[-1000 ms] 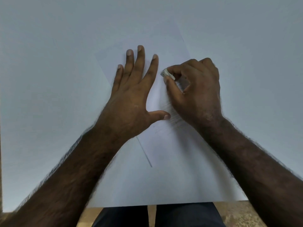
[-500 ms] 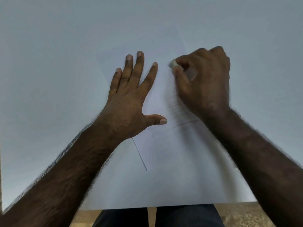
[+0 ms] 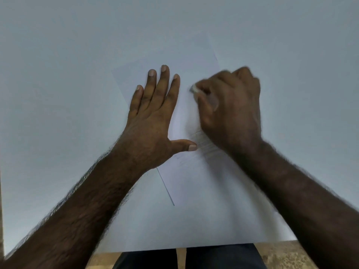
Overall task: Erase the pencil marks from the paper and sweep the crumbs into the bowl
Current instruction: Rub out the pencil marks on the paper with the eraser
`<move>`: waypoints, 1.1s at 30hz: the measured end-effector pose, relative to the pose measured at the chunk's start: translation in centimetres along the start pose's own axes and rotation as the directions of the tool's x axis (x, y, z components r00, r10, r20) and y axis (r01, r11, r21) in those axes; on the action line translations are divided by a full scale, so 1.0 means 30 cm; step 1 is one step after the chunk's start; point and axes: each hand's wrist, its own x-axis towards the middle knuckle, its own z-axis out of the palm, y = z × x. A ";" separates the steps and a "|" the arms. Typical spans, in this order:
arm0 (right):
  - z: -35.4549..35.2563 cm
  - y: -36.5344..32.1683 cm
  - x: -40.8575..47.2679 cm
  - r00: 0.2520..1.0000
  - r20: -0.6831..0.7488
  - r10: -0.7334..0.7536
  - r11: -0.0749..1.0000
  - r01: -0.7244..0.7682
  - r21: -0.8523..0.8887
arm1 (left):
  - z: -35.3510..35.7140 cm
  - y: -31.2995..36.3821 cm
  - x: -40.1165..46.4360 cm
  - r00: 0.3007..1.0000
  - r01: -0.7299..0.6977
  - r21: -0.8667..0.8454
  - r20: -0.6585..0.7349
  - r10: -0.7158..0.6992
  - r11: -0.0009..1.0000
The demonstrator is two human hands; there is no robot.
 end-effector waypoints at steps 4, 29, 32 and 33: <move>-0.017 -0.049 -0.152 0.990 0.092 -0.111 0.992 0.105 0.071 | 0.009 -0.005 -0.005 1.000 -0.010 -0.023 -0.019 0.010 1.000; 0.011 0.022 0.044 0.998 -0.061 -0.002 1.000 0.000 -0.031 | 0.003 -0.007 0.010 1.000 -0.005 0.051 0.009 0.005 0.999; -0.020 -0.017 -0.121 0.996 0.047 -0.078 0.997 0.078 0.010 | 0.002 -0.003 0.002 1.000 -0.009 0.023 -0.006 0.009 1.000; -0.026 -0.028 -0.172 0.991 0.075 -0.107 0.994 0.105 0.037 | 0.004 -0.002 0.001 1.000 -0.013 0.020 -0.015 0.013 1.000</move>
